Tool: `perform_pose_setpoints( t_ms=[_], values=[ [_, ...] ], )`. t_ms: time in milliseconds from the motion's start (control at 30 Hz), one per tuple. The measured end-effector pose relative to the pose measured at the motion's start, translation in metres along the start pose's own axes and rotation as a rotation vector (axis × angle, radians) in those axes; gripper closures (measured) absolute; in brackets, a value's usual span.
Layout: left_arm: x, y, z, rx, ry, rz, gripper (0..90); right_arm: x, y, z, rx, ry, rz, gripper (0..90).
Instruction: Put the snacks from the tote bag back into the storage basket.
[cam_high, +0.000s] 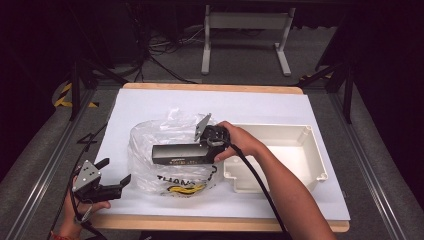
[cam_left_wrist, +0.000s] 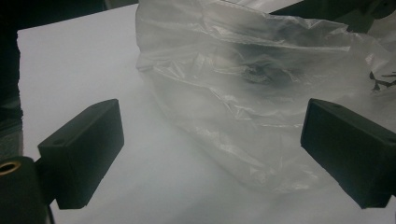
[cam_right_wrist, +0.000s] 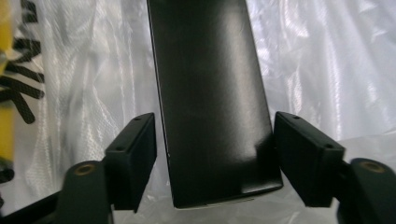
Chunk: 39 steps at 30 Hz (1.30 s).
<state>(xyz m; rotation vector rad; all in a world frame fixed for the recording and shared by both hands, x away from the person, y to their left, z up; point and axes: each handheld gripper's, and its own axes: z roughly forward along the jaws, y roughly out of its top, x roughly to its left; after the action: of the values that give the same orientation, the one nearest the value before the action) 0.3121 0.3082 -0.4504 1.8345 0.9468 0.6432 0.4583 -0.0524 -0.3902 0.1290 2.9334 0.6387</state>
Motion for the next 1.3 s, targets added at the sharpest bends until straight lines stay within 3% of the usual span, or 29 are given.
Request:
perform_pose_setpoints(
  t_ms=[233, 500, 933, 1300],
  values=[
    [0.0, 0.0, 0.0, 0.004, 0.0, 0.002, 6.9, 0.002, 0.006, 0.0, 0.043, 0.024, -0.034, 41.9],
    [0.0, 0.0, 0.0, 0.005, 0.001, 0.0, 6.9, 0.004, 0.008, -0.002, 0.055, 0.014, -0.073, 42.9],
    [0.001, -0.001, -0.001, 0.003, -0.001, -0.007, 6.9, 0.01, 0.006, -0.018, -0.036, 0.006, -0.117, 43.2],
    [0.001, -0.001, -0.001, 0.005, -0.002, -0.007, 6.9, 0.009, 0.007, -0.039, -0.08, -0.012, -0.122, 43.2]
  ],
)
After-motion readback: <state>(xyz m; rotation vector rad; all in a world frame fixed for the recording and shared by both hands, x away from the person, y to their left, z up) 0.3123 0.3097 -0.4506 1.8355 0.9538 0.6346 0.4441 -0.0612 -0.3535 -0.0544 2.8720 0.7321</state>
